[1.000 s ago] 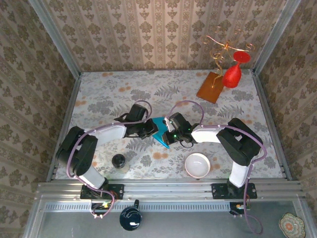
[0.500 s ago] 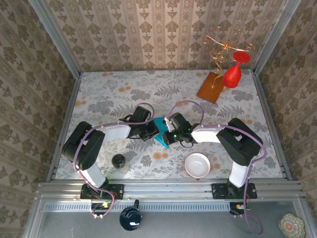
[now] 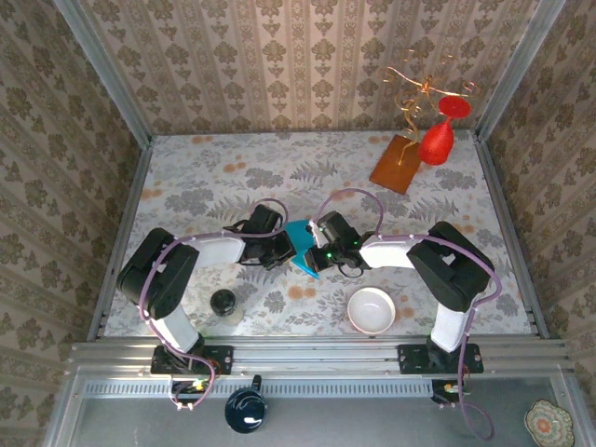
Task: Fold a paper plane with a square sheet of paper (pick it up from the middle)
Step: Third fold the triangle at the center of the table.
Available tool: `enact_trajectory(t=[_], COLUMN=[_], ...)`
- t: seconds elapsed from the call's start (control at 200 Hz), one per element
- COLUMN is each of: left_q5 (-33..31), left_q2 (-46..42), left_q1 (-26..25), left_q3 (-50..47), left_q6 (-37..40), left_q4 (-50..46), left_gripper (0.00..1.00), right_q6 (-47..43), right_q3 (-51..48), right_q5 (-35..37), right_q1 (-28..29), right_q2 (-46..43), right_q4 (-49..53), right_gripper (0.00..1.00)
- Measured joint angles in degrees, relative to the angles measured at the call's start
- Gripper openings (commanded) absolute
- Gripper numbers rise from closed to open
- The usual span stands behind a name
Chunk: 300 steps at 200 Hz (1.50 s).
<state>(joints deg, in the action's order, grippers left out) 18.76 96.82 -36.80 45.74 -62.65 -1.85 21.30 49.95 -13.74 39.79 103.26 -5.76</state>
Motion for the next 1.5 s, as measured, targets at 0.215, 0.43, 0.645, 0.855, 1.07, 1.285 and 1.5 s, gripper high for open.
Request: enact_trajectory(t=[0.215,0.43,0.645,0.855,1.07,1.285,1.5], left_q5=[-0.5,-0.6,-0.6,-0.6,-0.6,-0.4,0.3], left_q2=[0.0,0.0,0.0,0.0,0.0,0.3,0.6], left_q1=[0.0,0.0,0.0,0.1,0.1,0.2,0.5], left_q3=[-0.2,-0.4,-1.1,-1.5,-1.5,-1.5,-1.4], left_q6=[-0.2,-0.2,-0.2,-0.2,-0.2,-0.2,0.6], left_q4=[0.1,0.3,1.9,3.0,3.2,3.9,4.1], left_gripper=[0.09,0.09,0.07,0.06,0.06,0.06,0.06], right_q6=[0.2,0.4,3.3,6.8,8.1,10.2,11.5], right_q3=[0.4,0.4,0.4,0.6,0.6,1.4,5.9], right_q5=[0.0,0.0,-0.2,4.0,7.8,2.9,-3.1], right_q1=[0.0,0.0,-0.1,-1.8,-2.3,-2.4,-1.7], right_q2=[0.3,0.3,-0.2,-6.9,-15.2,-13.8,-6.5], right_q4=[0.0,0.0,0.1,6.1,8.5,11.6,13.4], right_gripper=[0.00,0.10,0.36,0.55,0.53,0.31,0.17])
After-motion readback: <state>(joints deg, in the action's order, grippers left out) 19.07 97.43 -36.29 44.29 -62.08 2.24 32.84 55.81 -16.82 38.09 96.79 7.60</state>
